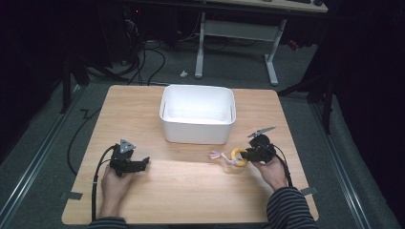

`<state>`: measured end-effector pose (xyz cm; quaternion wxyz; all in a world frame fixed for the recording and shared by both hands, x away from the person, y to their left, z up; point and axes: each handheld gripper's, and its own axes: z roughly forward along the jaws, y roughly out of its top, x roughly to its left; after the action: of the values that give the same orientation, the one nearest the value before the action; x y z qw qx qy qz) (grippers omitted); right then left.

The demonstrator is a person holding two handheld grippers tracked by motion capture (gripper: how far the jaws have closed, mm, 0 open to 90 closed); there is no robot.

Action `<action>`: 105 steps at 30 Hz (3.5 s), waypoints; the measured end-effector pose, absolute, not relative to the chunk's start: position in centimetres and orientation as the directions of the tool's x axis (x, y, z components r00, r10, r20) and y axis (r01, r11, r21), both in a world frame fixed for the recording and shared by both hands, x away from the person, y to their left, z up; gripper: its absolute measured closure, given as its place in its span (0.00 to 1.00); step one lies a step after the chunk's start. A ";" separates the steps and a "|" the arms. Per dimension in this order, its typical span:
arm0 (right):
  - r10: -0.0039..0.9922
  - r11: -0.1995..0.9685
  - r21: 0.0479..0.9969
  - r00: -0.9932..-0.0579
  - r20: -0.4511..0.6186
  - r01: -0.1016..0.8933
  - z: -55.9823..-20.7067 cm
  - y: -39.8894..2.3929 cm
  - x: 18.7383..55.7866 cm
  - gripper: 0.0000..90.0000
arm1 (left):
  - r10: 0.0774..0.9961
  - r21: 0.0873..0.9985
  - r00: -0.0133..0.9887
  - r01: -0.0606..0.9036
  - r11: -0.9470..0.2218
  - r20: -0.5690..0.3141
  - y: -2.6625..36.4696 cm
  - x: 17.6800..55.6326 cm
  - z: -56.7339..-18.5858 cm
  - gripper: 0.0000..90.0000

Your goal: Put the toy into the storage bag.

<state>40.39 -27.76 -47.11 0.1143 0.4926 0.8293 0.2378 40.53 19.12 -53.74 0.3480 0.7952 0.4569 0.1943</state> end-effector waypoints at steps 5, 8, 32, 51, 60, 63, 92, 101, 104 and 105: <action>0.875 0.390 0.521 -0.481 0.047 0.759 -46.3 -28.4 39.9 0.75 | 0.862 0.731 0.507 0.591 -0.340 -0.009 19.1 40.5 -53.7 0.19; 0.878 0.380 0.534 -0.477 0.050 0.755 -45.9 -28.8 39.6 0.75 | 0.862 0.731 0.507 0.591 -0.340 -0.009 19.1 40.5 -53.7 0.19; 0.898 0.306 0.607 -0.434 0.071 0.733 -42.7 -31.9 37.9 0.75 | 0.862 0.731 0.507 0.592 -0.340 -0.009 19.1 40.5 -53.7 0.19; 0.908 0.270 0.649 -0.413 0.074 0.711 -39.5 -33.8 37.6 0.75 | 0.862 0.731 0.507 0.592 -0.340 -0.010 19.1 40.5 -53.7 0.19; 0.910 0.264 0.657 -0.407 0.071 0.706 -38.1 -34.1 37.9 0.75 | 0.862 0.731 0.507 0.592 -0.340 -0.010 19.1 40.5 -53.7 0.19; 0.911 0.261 0.661 -0.405 0.071 0.703 -37.5 -34.0 38.1 0.75 | 0.862 0.731 0.507 0.592 -0.340 -0.010 19.1 40.5 -53.7 0.19; 0.911 0.237 0.693 -0.403 0.084 0.681 -33.4 -33.5 41.3 0.76 | 0.862 0.731 0.507 0.592 -0.340 -0.010 19.1 40.5 -53.7 0.19; 0.913 0.219 0.682 -0.392 0.108 0.698 -33.0 -33.1 42.5 0.75 | 0.862 0.731 0.507 0.592 -0.340 -0.010 19.1 40.5 -53.7 0.19; 0.913 0.225 0.678 -0.395 0.104 0.700 -33.0 -32.8 42.9 0.75 | 0.862 0.731 0.507 0.592 -0.339 -0.010 19.1 40.5 -53.7 0.19; 0.913 0.225 0.678 -0.395 0.104 0.700 -33.0 -32.8 42.9 0.75 | 0.862 0.731 0.507 0.592 -0.339 -0.010 19.1 40.5 -53.7 0.19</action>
<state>42.95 -32.79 -33.02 0.1603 0.5263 0.7661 0.3323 40.53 19.12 -53.74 0.3484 0.7951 0.4570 0.1938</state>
